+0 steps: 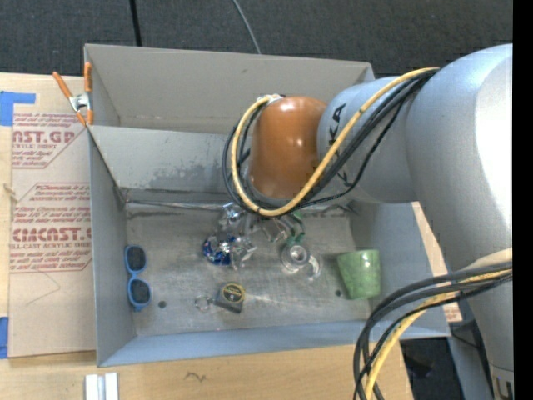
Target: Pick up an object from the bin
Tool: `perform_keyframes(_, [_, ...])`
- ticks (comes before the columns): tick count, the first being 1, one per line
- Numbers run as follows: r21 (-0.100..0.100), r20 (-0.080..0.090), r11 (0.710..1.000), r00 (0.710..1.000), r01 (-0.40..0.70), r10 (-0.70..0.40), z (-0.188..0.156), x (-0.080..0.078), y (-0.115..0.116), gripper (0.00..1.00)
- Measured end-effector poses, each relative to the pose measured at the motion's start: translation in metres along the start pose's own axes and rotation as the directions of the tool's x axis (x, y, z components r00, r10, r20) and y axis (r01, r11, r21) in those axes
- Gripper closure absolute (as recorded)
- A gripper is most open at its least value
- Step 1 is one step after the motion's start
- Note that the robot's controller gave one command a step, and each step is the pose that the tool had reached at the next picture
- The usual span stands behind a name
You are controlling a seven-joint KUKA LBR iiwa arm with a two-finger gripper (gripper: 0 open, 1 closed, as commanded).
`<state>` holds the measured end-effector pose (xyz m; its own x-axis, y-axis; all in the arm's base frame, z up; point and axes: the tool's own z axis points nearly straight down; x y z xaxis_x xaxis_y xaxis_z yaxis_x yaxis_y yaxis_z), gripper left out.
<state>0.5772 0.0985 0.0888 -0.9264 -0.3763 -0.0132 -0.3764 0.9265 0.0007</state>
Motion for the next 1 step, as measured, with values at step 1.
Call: perform_keyframes(1, [0.005,-0.002,0.998,0.998,0.065,-0.065,-0.1596,0.0212,-0.0596,1.00])
